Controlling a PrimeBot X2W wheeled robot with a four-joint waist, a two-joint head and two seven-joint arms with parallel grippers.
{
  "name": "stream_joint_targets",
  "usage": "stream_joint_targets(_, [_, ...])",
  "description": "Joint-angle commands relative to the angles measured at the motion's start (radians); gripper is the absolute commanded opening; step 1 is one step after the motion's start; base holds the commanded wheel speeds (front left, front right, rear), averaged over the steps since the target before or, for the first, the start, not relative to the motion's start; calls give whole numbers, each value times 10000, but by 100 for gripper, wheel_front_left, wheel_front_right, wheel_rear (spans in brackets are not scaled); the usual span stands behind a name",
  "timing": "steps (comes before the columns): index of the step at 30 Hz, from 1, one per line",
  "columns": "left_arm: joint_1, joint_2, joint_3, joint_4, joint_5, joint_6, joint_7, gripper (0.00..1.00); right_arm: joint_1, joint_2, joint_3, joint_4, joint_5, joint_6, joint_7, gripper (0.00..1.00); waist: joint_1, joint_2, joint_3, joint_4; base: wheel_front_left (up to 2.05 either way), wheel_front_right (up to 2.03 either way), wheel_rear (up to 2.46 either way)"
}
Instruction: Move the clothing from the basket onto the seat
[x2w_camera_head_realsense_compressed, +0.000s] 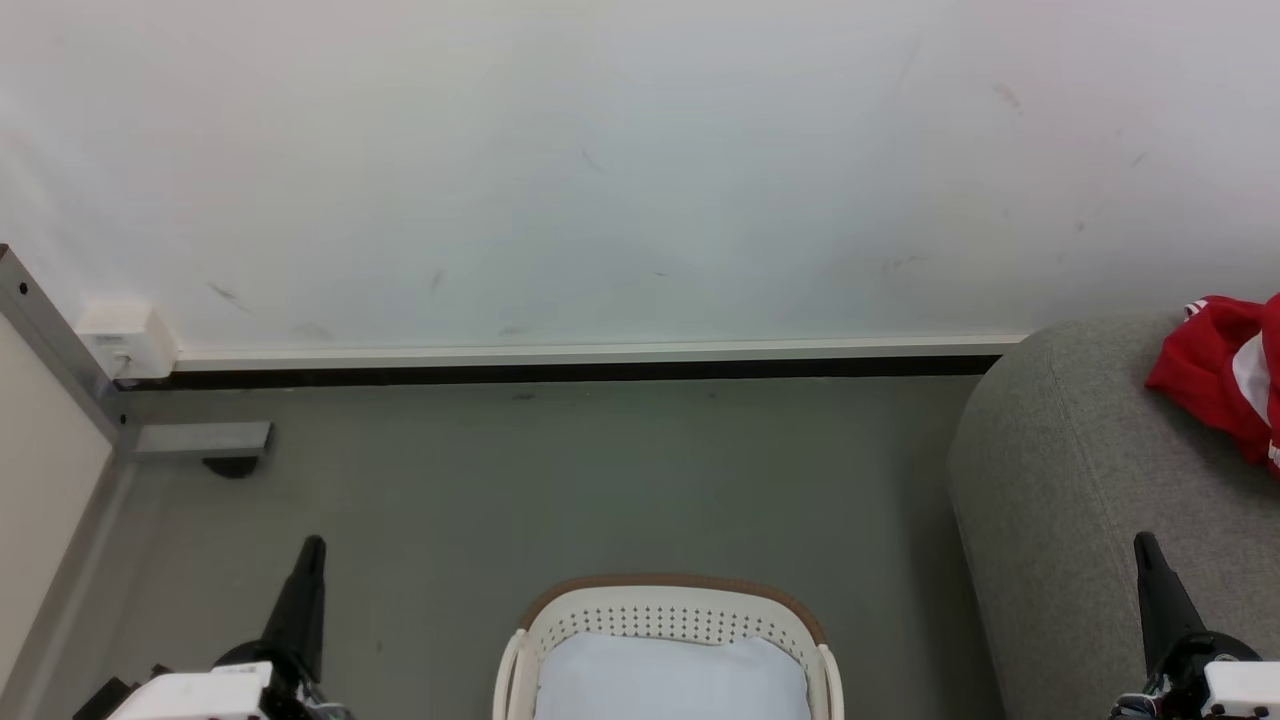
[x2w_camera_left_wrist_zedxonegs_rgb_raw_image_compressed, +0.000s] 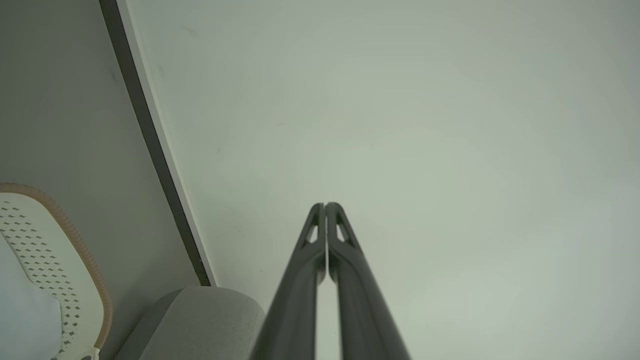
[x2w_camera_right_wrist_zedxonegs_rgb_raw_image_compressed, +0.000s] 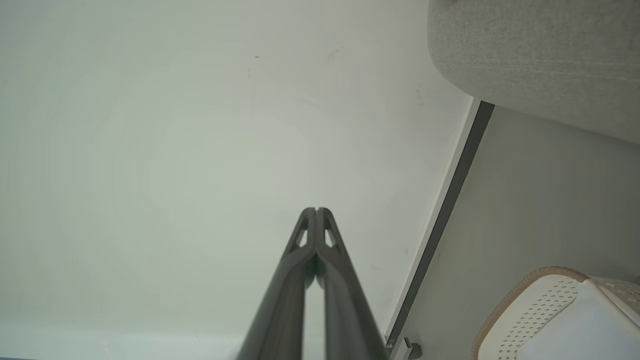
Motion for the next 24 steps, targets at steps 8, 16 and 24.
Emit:
stream_joint_targets(8, [-92,14,34,-23,-140,-16,40,0,-115,-73,-35,-55,15,-21,34,0,0,0,-1,-1,0,0,0])
stream_joint_targets(16, [-91,14,33,-24,-141,-16,40,0,-115,-73,-35,-56,15,-21,33,0,0,0,-1,-1,0,0,0])
stream_joint_targets(24, [-91,14,32,-24,-142,-18,39,0,-115,-73,-36,-56,16,-21,33,0,0,0,-1,-1,0,0,0])
